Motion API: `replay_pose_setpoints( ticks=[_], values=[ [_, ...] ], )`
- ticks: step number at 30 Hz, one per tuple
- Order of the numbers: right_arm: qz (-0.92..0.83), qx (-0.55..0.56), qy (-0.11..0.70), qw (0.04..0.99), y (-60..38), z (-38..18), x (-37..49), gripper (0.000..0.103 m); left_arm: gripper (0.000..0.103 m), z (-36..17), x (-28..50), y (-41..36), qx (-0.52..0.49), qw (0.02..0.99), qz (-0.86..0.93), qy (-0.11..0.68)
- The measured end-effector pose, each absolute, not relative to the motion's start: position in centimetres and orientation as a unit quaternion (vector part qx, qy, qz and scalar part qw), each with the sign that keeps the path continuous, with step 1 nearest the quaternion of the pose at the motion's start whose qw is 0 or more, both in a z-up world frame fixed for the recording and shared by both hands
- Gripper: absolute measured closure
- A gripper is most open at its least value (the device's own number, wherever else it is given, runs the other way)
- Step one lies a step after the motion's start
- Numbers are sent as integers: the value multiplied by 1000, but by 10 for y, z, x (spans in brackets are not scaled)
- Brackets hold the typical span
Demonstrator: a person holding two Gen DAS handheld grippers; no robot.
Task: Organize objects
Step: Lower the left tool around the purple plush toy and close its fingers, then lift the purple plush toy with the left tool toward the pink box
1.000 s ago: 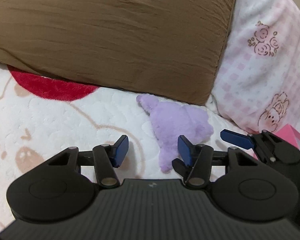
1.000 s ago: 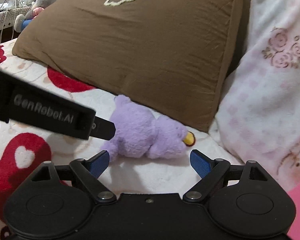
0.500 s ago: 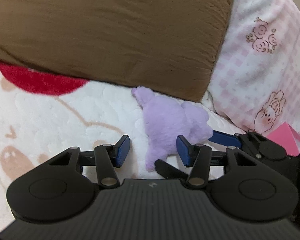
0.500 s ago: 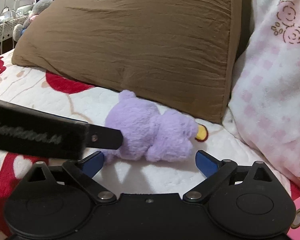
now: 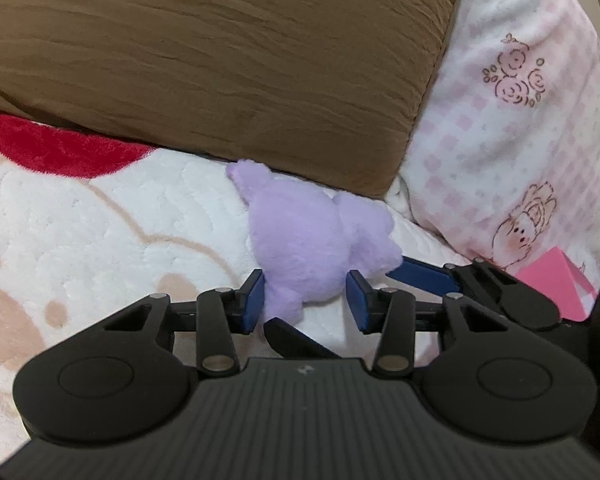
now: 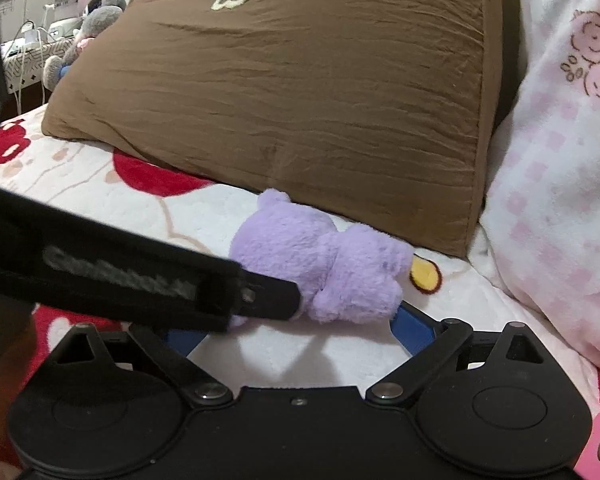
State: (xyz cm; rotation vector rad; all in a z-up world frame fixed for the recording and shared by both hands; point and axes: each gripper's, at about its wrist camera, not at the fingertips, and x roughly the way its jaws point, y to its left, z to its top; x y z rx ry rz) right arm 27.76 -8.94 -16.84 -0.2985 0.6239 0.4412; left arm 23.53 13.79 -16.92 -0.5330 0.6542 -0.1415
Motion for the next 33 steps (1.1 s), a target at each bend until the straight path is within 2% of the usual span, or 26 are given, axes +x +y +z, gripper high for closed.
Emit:
replay_pose_setpoints(
  ticks=[19, 29, 33],
  values=[
    [210, -135, 305, 919, -98, -158, 255, 5, 60, -164, 228, 131, -279, 891, -90, 346],
    [231, -102, 334, 908, -113, -154, 218, 5, 60, -154, 209, 124, -267, 860, -119, 417],
    [232, -88, 349, 904, -117, -154, 200, 5, 54, -153, 193, 114, -271, 847, -127, 440]
  ],
)
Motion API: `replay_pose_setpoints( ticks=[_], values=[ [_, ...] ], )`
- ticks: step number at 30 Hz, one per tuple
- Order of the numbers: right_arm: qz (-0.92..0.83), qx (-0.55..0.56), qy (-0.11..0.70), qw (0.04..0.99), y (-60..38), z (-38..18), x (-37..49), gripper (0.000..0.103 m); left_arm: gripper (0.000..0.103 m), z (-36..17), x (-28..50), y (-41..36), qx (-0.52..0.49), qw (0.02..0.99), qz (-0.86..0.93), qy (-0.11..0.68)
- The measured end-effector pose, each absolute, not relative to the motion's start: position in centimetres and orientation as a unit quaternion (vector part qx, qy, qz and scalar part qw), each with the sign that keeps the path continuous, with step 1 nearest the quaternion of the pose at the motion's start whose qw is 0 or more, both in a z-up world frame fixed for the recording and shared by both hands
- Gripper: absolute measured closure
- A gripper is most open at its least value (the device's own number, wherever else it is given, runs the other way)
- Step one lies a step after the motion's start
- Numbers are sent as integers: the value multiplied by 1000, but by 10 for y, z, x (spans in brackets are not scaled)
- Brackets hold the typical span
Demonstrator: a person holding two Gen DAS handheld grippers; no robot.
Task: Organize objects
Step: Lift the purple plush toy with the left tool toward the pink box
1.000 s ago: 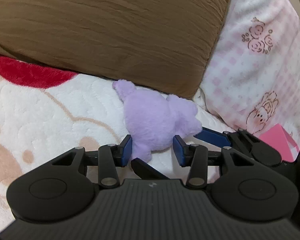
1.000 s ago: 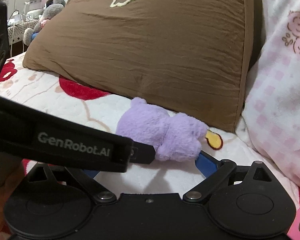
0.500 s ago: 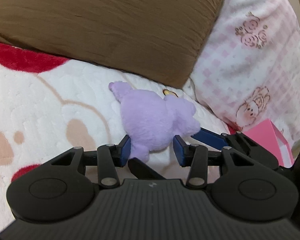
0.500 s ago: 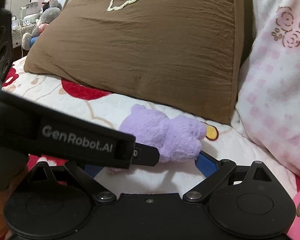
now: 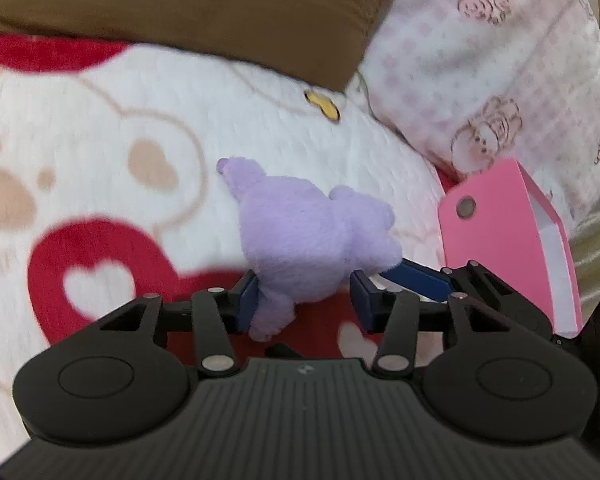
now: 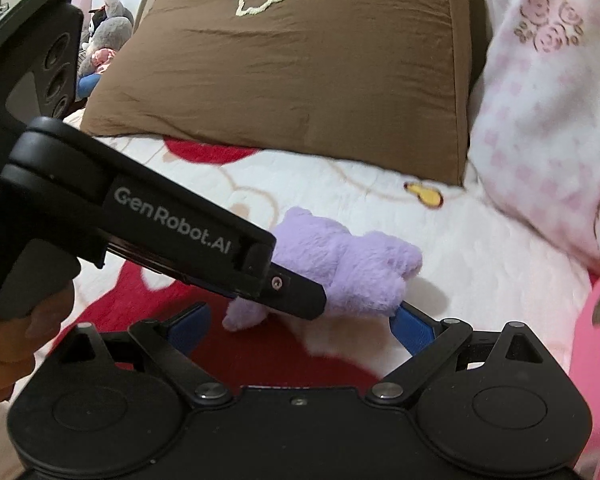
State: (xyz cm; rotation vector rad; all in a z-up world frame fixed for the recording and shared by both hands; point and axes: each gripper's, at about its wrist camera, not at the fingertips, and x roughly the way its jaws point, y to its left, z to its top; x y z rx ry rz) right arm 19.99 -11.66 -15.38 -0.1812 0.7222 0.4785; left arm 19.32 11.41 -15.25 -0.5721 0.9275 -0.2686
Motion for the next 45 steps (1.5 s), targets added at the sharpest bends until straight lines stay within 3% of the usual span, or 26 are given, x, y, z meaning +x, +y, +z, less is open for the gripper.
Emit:
replay_pose_setpoints(
  ticks=[4, 8, 11, 15, 23, 45],
  values=[
    [229, -74, 359, 902, -126, -150, 181, 5, 54, -151, 183, 101, -263, 838, -141, 457],
    [221, -60, 366, 902, -138, -149, 171, 5, 45, -146, 174, 103, -274, 827, -149, 467],
    [207, -35, 378, 902, -146, -150, 170, 5, 44, -140, 170, 109, -276, 834, -138, 457],
    [206, -1, 384, 900, -153, -151, 174, 5, 48, -141, 171, 112, -261, 856, -114, 432],
    [193, 29, 389, 900, -153, -157, 186, 4, 68, -152, 177, 111, -277, 851, -118, 431],
    [158, 12, 377, 912, -140, -159, 175, 14, 69, -139, 170, 93, -245, 861, -128, 427]
  ],
)
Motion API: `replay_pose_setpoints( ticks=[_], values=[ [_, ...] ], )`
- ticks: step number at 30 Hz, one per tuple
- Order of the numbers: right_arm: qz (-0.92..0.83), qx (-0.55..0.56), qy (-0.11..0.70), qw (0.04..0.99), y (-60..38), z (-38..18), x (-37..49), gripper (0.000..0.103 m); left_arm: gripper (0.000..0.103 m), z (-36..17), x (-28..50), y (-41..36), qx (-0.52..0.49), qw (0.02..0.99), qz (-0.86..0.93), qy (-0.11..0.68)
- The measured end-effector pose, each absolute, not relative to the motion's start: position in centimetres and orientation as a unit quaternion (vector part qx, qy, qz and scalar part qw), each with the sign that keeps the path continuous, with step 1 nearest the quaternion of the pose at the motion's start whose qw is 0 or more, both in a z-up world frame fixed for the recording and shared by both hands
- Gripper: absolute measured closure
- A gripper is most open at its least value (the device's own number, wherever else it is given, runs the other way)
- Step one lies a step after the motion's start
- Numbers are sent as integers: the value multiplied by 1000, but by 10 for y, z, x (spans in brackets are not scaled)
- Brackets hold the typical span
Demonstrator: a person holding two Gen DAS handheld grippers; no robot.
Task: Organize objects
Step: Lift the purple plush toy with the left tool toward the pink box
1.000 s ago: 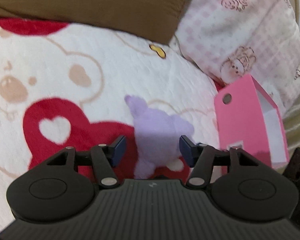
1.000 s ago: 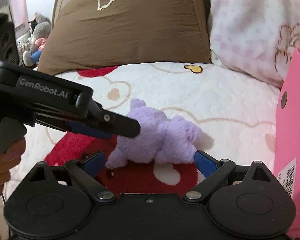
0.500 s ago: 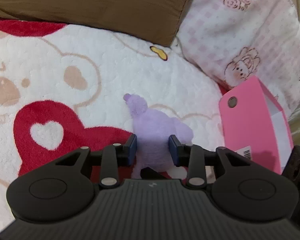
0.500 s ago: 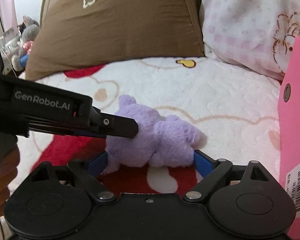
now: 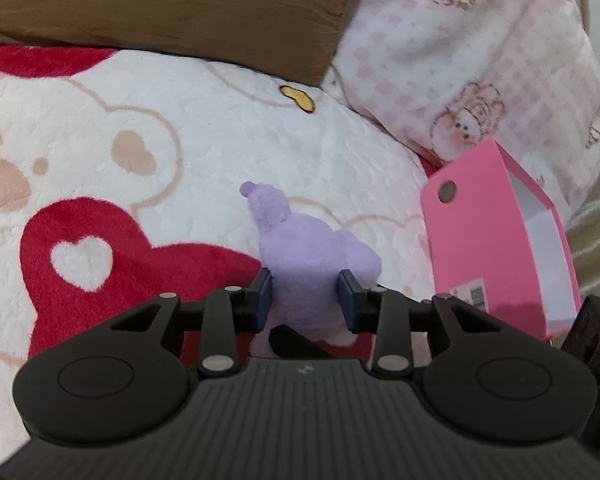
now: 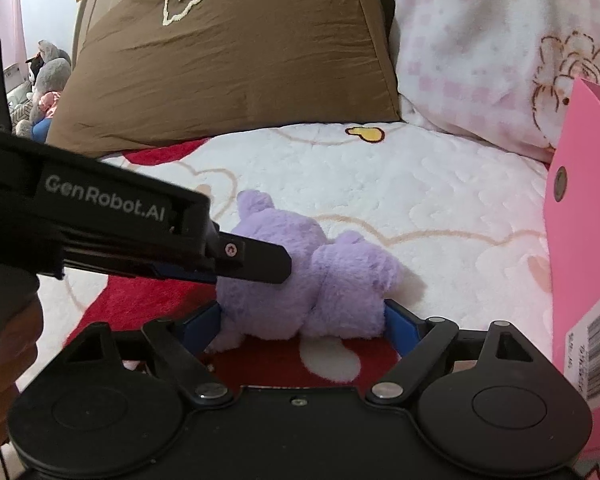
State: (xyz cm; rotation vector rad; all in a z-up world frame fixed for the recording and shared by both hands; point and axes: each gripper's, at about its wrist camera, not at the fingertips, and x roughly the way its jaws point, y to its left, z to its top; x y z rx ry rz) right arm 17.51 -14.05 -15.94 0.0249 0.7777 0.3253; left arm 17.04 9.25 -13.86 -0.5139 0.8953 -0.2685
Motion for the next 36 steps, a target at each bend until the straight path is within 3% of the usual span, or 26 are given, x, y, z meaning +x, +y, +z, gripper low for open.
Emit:
replay_pose_setpoints(
  ticks=[30, 36],
  values=[
    [153, -45, 333, 929, -156, -97, 77, 10, 67, -82, 88, 36, -193, 885, -160, 392],
    [131, -79, 316, 936, -158, -87, 55, 9, 66, -77, 76, 26, -226, 860, -184, 420]
  ],
)
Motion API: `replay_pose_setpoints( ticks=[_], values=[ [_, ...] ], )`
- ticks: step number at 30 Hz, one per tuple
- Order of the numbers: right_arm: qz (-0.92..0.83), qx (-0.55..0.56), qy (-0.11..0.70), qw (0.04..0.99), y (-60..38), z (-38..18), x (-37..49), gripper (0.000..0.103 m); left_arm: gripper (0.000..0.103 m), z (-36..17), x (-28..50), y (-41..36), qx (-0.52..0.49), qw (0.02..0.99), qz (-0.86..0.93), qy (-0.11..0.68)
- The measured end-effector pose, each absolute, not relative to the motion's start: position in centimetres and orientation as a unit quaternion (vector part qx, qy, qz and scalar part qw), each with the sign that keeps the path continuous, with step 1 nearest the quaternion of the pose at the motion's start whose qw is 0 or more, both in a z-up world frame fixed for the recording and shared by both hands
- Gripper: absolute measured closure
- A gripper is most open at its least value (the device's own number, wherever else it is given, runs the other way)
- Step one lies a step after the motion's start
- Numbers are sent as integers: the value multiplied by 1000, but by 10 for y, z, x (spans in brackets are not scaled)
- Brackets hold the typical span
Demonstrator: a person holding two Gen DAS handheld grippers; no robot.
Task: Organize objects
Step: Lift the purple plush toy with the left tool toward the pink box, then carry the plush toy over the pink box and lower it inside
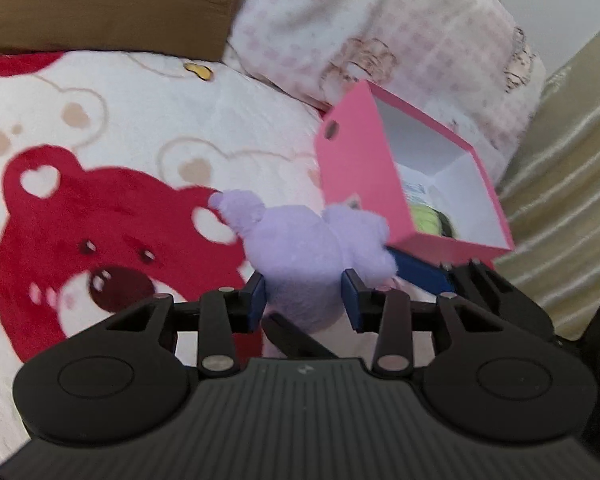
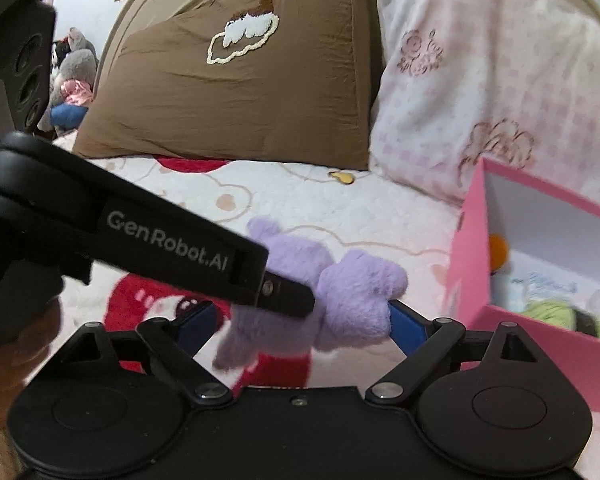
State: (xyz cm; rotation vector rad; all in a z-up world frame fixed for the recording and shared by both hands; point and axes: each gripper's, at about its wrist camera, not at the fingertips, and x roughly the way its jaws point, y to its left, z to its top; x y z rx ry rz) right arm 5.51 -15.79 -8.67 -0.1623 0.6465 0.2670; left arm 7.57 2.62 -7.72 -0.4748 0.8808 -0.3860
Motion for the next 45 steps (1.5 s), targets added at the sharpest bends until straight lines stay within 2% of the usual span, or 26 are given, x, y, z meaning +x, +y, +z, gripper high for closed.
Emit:
replay_pose_setpoints(
  ticks=[16, 22, 39, 45],
  values=[
    [105, -99, 295, 944, -169, -63, 28, 9, 66, -34, 46, 3, -177, 880, -211, 388],
    [105, -115, 283, 946, -170, -48, 14, 9, 66, -22, 38, 2, -202, 874, -216, 385],
    [61, -121, 257, 957, -225, -10, 2, 13, 66, 25, 48, -73, -161, 883, -233, 374],
    [67, -78, 262, 959, -261, 5, 6, 13, 66, 39, 59, -102, -141, 894, -225, 360]
  ],
)
